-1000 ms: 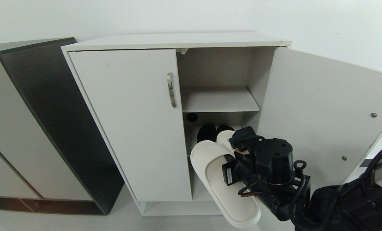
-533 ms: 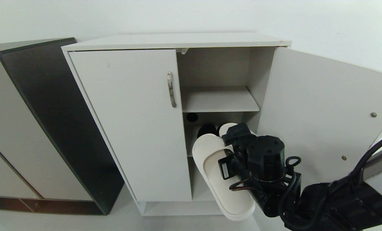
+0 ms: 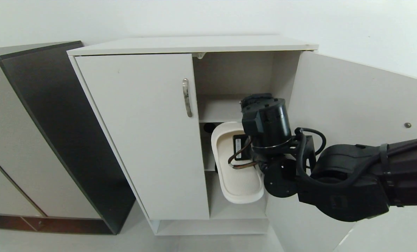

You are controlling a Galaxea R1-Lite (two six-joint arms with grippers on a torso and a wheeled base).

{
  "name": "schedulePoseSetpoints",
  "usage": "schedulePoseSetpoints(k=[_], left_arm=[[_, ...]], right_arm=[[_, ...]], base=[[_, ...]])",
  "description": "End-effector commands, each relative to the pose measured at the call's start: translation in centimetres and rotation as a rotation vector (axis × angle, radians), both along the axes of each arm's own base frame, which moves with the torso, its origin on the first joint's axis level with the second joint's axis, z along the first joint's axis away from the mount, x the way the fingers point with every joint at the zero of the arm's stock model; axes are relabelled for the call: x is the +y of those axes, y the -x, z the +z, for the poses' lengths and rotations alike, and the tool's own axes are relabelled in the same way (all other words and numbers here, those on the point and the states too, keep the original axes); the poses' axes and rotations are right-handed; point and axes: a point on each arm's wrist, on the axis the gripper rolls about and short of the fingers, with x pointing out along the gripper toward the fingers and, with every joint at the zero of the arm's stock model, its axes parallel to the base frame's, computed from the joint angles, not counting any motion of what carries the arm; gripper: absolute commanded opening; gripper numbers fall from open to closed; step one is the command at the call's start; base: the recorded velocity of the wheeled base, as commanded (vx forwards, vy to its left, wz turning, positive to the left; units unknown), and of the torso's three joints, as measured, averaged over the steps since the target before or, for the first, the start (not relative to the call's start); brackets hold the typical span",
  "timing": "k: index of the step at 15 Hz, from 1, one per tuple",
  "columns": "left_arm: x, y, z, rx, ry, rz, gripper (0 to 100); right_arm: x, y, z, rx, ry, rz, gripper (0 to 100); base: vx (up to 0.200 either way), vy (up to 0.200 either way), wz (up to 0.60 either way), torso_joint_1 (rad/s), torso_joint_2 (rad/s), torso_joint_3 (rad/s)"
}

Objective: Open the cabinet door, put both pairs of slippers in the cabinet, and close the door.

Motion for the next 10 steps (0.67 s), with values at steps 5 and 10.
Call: schedulePoseSetpoints(k=[5, 10], left_arm=[[0.0, 0.0, 0.0, 0.001, 0.0, 0.0, 0], [0.0, 0.0, 0.0, 0.001, -0.002, 0.0, 0]], right_arm=[[0.8, -1.0, -0.1, -0.015, -0.02, -0.018, 0], [0.9, -1.3, -0.7, -0.008, -0.011, -0.021, 0]], base=[[0.0, 0.0, 0.0, 0.0, 0.0, 0.0], [0.12, 0.0, 0.0, -0.001, 0.0, 0.001]])
